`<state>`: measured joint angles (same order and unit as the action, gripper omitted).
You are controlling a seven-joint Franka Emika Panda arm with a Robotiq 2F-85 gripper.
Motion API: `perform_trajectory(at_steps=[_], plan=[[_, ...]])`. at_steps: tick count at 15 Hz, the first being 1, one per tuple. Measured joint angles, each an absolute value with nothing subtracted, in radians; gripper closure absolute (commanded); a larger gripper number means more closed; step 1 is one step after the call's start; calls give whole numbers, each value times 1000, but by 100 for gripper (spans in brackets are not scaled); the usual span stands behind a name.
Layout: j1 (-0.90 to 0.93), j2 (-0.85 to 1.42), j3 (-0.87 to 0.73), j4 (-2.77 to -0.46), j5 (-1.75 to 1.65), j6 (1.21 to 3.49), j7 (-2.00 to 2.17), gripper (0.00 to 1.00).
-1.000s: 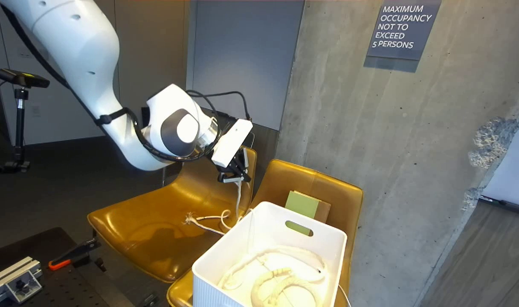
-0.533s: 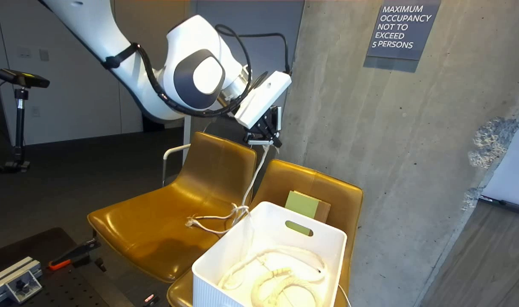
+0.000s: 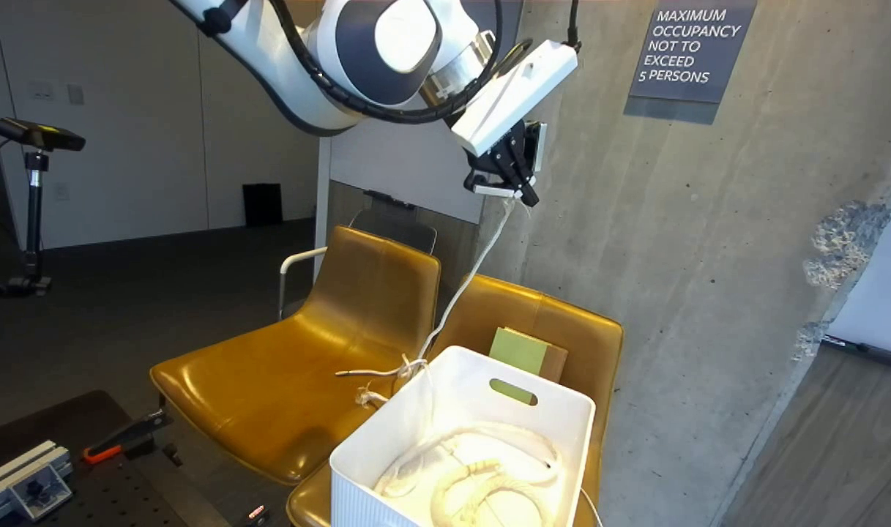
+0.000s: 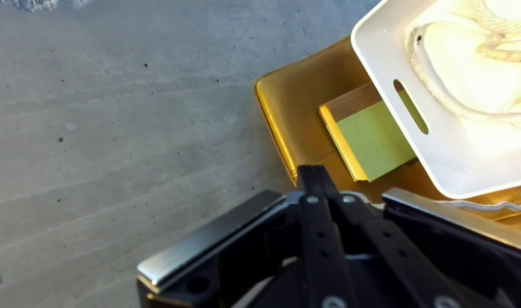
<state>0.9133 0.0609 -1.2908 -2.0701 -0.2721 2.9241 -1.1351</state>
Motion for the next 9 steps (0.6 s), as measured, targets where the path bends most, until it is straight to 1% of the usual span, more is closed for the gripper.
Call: perform_trajectory(at_steps=[1, 2, 3, 4, 9], plan=[[909, 53, -1293, -2054, -271, 2909, -1134, 100], [864, 45, -1253, -2036, -278, 2891, -1125, 100], [783, 36, -1177, -2015, -286, 2874, -1116, 100], [748, 33, -1151, -1995, -276, 2860, -1118, 100], [717, 32, -1157, -1837, -153, 2767, -1186, 100]])
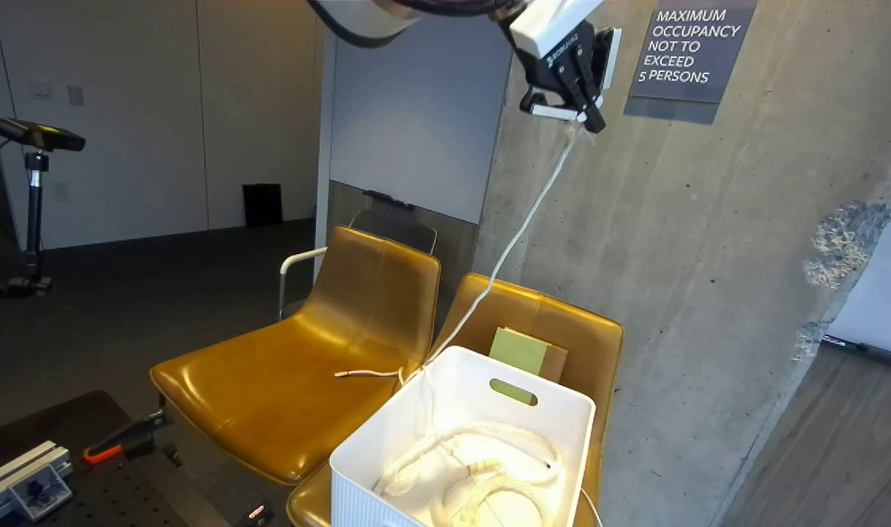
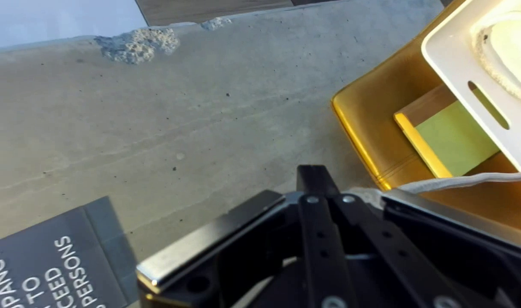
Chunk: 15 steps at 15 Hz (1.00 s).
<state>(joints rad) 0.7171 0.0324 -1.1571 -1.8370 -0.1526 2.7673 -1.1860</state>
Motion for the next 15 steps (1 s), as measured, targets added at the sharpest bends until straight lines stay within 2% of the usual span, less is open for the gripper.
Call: perform_trajectory(at_steps=[6, 15], plan=[[678, 50, -1157, -1640, 72, 2644, -1319, 100], [548, 201, -1124, -1702, 317, 2642, -1468, 100]])
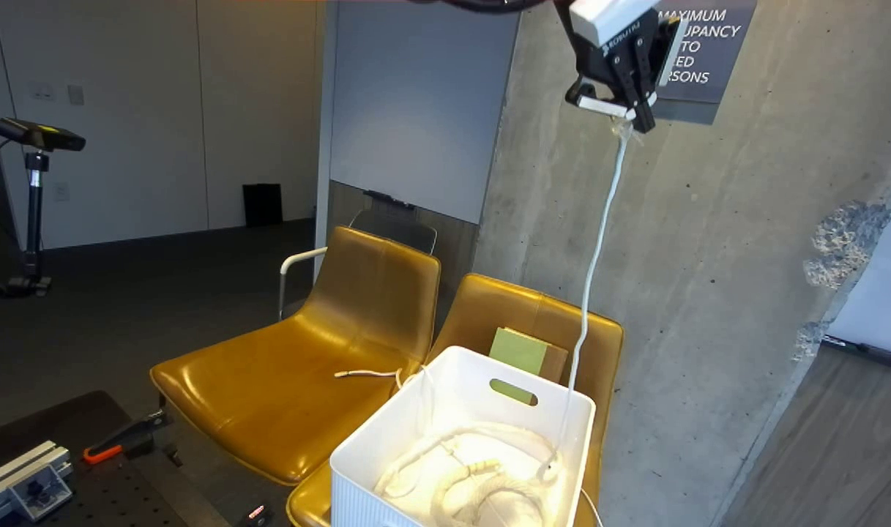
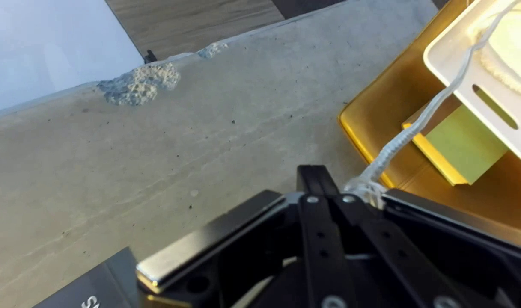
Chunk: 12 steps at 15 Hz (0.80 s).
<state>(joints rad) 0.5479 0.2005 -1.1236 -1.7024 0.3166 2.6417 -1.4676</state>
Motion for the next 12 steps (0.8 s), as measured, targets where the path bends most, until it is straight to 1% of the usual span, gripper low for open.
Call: perform_trajectory(at_steps=[3, 4, 5, 7, 10, 12], plan=[[480, 256, -1088, -1762, 354, 2645, -1531, 100], [434, 264, -1041, -1784, 324, 2657, -1530, 94], [362, 263, -960, -1804, 274, 2674, -1514, 72], [222, 262, -806, -1832, 187, 2701, -1480, 69], [52, 253, -610, -1852, 87, 2720, -1436, 48], [-26, 226, -503, -1866, 35, 2729, -1422, 35]])
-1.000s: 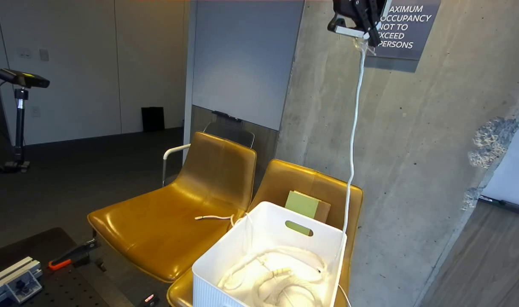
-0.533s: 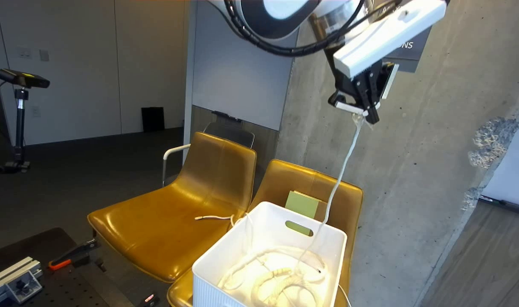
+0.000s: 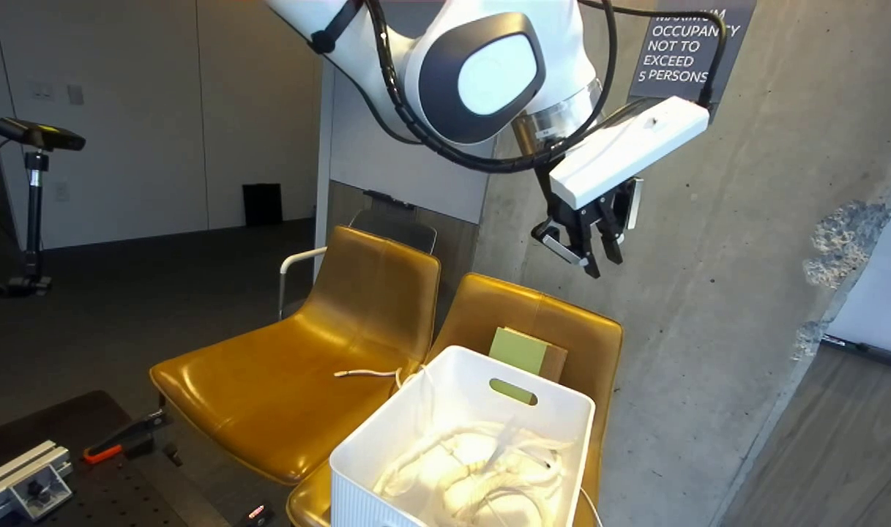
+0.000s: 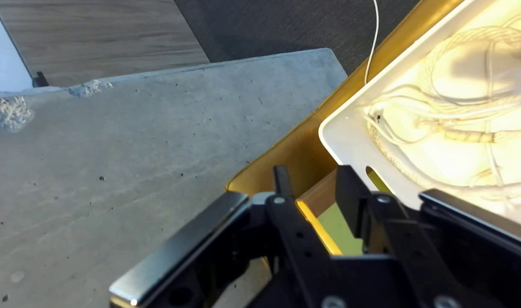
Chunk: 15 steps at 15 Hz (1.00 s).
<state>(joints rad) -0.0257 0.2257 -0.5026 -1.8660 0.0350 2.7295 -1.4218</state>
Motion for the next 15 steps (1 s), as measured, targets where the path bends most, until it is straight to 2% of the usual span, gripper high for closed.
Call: perform_trajectory(at_steps=[3, 5, 10, 15], plan=[[-90, 143, -367, -1923, -17, 2730, -1420, 11], [-99, 82, -301, -1987, -29, 2730, -1420, 1], [-92, -17, -180, -2167, -38, 2743, -1420, 0], [-62, -2, -104, -2302, -116, 2828, -1374, 0]])
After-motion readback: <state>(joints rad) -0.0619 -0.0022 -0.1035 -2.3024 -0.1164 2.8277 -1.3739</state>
